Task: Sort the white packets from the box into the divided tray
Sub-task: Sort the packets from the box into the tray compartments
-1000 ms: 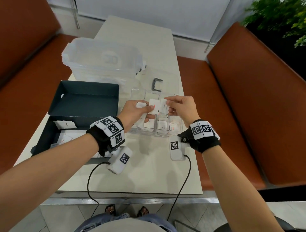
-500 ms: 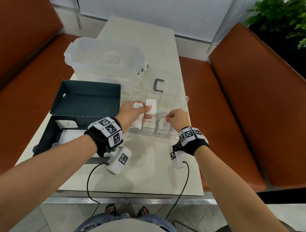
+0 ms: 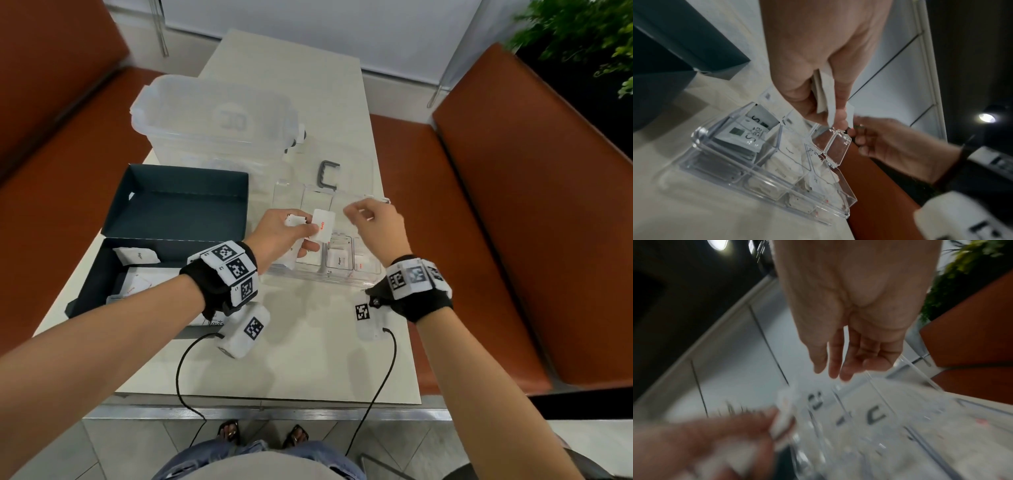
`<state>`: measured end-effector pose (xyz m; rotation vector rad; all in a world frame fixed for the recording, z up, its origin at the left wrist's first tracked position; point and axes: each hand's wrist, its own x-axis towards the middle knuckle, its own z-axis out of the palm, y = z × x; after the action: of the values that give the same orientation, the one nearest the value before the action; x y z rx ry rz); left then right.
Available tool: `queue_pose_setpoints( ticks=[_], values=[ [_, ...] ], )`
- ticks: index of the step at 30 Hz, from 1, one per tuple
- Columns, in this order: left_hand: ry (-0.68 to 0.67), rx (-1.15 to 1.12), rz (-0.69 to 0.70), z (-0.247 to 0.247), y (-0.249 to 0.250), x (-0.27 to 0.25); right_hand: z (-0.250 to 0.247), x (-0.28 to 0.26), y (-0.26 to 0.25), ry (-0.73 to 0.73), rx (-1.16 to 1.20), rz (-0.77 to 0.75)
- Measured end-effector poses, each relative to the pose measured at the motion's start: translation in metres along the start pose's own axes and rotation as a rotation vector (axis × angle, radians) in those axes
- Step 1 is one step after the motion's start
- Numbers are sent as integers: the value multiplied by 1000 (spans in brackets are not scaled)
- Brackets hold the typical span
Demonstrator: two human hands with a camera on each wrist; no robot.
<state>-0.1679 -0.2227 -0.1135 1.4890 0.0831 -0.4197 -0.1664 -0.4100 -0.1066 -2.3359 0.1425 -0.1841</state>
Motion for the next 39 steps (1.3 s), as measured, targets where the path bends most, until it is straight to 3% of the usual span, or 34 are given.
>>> queue_pose_setpoints(
  ticks=[2, 4, 9, 14, 18, 27, 39],
  values=[
    [-27, 61, 38, 8, 0, 2, -16, -3, -11, -142, 109, -19],
    [-52, 92, 64, 18, 2, 3, -24, -3, -13, -243, 37, -54],
    [-59, 98, 90, 31, 9, 6, -41, 2, 14, -60, -120, -67],
    [-40, 59, 66, 27, 9, 4, -30, 0, 50, -140, -322, 1],
    [-32, 49, 48, 21, 5, 4, -11, 2, 64, -78, -313, 44],
    [-19, 11, 21, 10, 0, 4, 13, -3, 71, 2, -378, -15],
    [5, -9, -4, 8, 1, 4, 12, -8, 67, -64, -606, -56]
  ],
)
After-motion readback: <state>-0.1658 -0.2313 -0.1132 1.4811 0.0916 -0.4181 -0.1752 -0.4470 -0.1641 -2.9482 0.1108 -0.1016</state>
